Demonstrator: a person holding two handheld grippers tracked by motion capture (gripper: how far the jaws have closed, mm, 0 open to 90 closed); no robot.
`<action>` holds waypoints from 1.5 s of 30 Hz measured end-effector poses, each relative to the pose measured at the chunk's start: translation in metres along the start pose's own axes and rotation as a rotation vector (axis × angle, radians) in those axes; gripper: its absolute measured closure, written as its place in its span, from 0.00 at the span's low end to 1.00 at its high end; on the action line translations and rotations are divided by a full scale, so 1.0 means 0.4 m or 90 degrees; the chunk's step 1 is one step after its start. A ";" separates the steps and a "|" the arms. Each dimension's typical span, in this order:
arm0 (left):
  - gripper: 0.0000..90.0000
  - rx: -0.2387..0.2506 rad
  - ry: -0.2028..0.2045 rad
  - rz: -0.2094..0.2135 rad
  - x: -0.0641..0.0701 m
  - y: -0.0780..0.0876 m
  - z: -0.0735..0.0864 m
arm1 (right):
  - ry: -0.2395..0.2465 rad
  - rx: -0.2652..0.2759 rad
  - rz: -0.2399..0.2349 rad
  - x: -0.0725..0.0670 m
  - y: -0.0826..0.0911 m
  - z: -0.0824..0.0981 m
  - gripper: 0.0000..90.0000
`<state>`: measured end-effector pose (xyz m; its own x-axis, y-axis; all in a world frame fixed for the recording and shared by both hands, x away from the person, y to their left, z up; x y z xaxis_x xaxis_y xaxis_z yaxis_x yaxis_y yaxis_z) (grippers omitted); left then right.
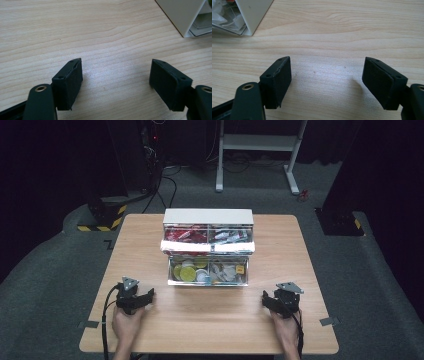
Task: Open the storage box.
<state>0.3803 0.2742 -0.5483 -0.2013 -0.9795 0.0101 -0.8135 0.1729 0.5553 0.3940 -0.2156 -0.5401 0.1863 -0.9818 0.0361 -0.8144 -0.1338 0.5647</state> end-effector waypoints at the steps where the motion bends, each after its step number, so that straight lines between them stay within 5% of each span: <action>1: 0.30 0.000 0.000 0.000 0.000 0.000 0.000 | -0.004 0.003 -0.002 0.001 0.002 0.000 0.26; 6: 0.30 0.000 0.000 0.002 -0.001 0.000 0.000 | -0.022 0.030 -0.016 0.004 0.020 -0.006 0.28; 10: 0.30 0.000 -0.001 0.001 -0.001 0.000 0.000 | -0.021 0.041 -0.060 0.003 0.031 -0.011 0.36; 17: 0.30 0.003 -0.001 0.002 -0.002 0.000 0.000 | -0.019 0.064 -0.095 -0.001 0.049 -0.023 0.43; 26: 0.30 0.002 0.000 0.003 -0.002 0.000 -0.001 | 0.028 0.099 -0.133 -0.019 0.083 -0.050 0.54; 45: 0.30 0.001 -0.001 0.005 -0.001 -0.001 -0.001 | 0.070 0.102 -0.248 -0.055 0.111 -0.109 0.56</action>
<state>0.3807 0.2745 -0.5482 -0.2080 -0.9780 0.0130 -0.8127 0.1802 0.5542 0.3777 -0.1942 -0.4800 0.5471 -0.8347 -0.0622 -0.7450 -0.5195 0.4185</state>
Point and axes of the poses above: each handheld gripper's, and its own axes: y roughly backward along the jaws, z roughly out of its underside, x roughly to its right, the point moved 3 cm from there along -y, roughly forward along the jaws, and after that the axes turned 8 degrees about x, right-handed, at the moved point
